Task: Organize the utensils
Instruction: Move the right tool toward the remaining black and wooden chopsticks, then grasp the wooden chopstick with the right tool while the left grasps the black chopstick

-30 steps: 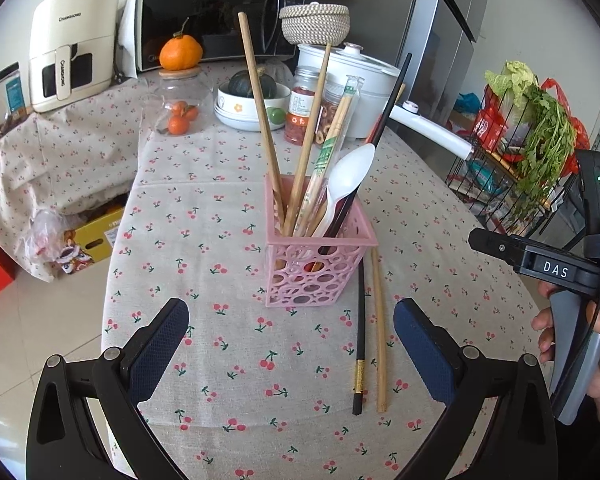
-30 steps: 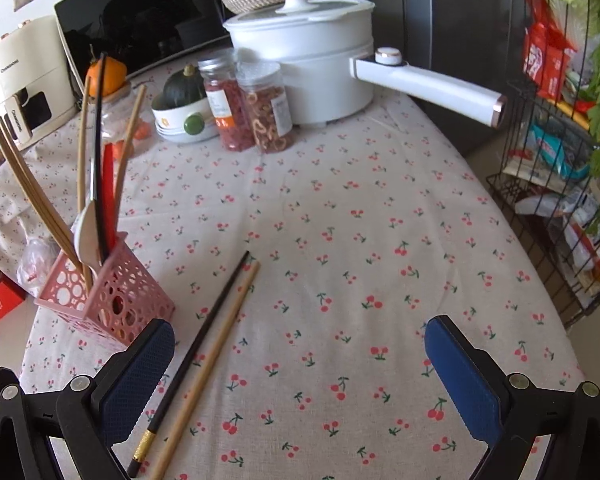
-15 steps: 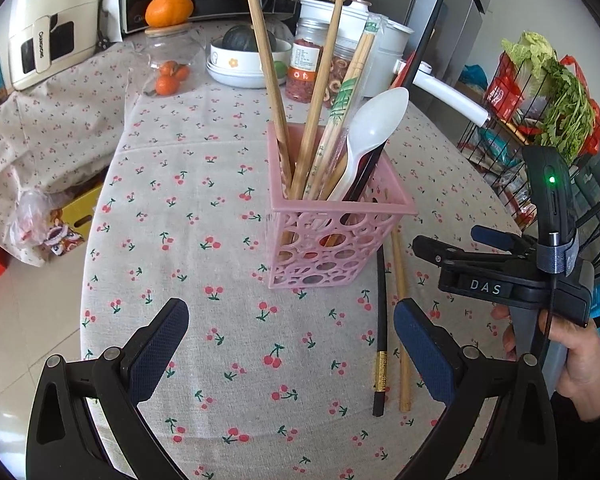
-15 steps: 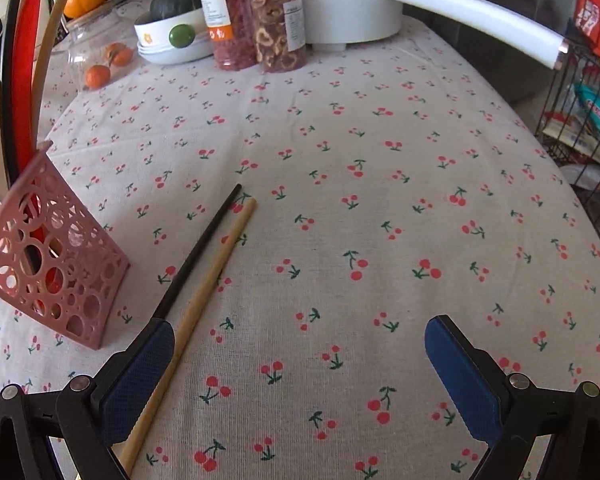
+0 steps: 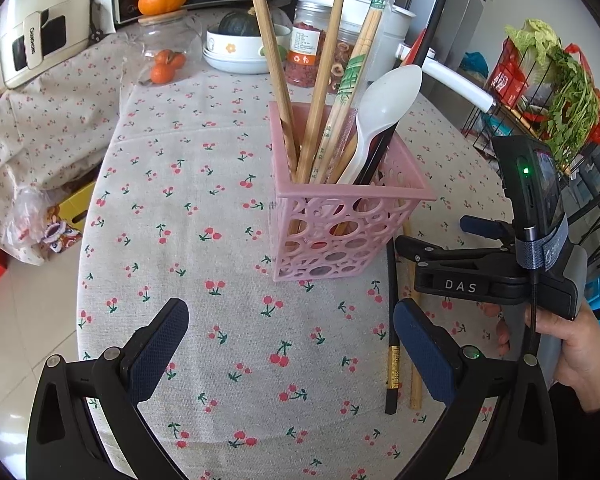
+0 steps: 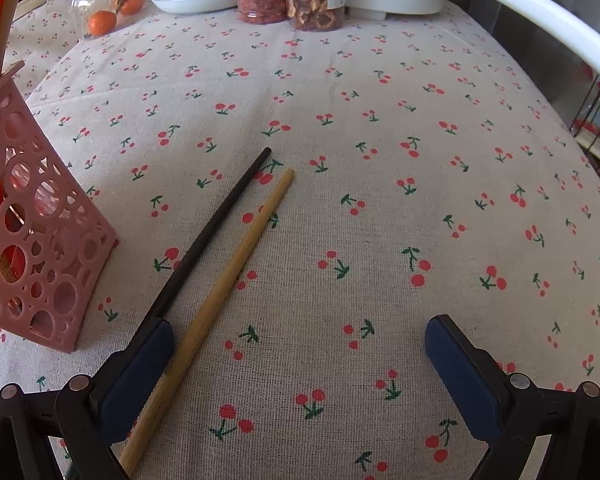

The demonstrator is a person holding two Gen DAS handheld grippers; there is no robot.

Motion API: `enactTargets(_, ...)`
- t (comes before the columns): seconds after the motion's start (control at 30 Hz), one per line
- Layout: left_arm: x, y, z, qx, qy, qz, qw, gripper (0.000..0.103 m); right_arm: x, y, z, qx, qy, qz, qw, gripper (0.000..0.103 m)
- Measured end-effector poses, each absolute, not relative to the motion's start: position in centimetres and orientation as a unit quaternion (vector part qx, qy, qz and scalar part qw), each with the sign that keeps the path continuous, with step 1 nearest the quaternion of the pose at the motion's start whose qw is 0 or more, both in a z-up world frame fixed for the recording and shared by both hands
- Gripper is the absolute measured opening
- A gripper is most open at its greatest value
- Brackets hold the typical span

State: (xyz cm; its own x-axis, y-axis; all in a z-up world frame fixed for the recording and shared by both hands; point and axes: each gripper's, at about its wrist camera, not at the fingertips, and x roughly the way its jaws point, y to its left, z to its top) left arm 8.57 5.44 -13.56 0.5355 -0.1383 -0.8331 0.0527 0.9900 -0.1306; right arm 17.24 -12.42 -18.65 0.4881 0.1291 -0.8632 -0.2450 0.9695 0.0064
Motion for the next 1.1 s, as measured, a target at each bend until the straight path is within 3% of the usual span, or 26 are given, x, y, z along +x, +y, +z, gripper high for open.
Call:
enactTargets(0.33, 8.4, 5.7, -13.4, -0.043, 0.463, -0.045, 0.884, 0.103, 16.8, -12.9, -18.4, -0.058, 0.517, 0.106, 0.847, 0.100)
enactTargets(0.43, 8.3, 5.3, -13.3, -0.043, 0.468, -0.060, 0.881, 0.103, 16.4, -13.3, -17.8, -0.056, 0.514, 0.107, 0.849, 0.079)
enactTargets(0.53, 8.0, 4.4, -13.0, -0.029, 0.471, -0.070, 0.879, 0.103, 16.1, -13.6, -17.3, -0.053, 0.513, 0.114, 0.849, 0.043)
enactTargets(0.57, 7.9, 4.0, -12.9, -0.022, 0.471, -0.074, 0.879, 0.103, 16.0, -13.8, -17.2, -0.051, 0.515, 0.114, 0.848, 0.024)
enactTargets(0.6, 7.7, 3.6, -12.7, -0.016, 0.474, -0.078, 0.877, 0.103, 16.1, -14.0, -17.1, -0.046, 0.519, 0.116, 0.845, 0.018)
enactTargets(0.7, 7.4, 2.4, -12.4, 0.001, 0.486, -0.087, 0.869, 0.103, 16.2, -15.1, -16.8, -0.026, 0.530, 0.120, 0.839, 0.008)
enactTargets(0.83, 7.1, 1.3, -12.6, -0.002, 0.494, -0.075, 0.866, 0.103, 15.8, -17.0, -15.7, -0.009, 0.525, 0.113, 0.844, 0.007)
enactTargets(0.87, 7.3, 1.2, -12.7, -0.012, 0.495, -0.078, 0.865, 0.100, 15.6, -17.5, -15.4, -0.003, 0.523, 0.113, 0.845, 0.007)
enactTargets(0.93, 7.8, 0.5, -13.2, -0.030, 0.502, -0.102, 0.858, 0.083, 15.3, -18.3, -15.0, 0.008, 0.522, 0.114, 0.845, 0.007)
enactTargets(1.0, 8.5, -0.5, -13.9, -0.032, 0.511, -0.119, 0.851, 0.056, 14.8, -19.0, -14.7, 0.016, 0.522, 0.116, 0.845, 0.007)
enactTargets(1.1, 9.3, -2.3, -14.8, -0.034, 0.516, -0.136, 0.845, 0.039, 14.3, -19.7, -14.3, 0.025, 0.523, 0.116, 0.844, 0.007)
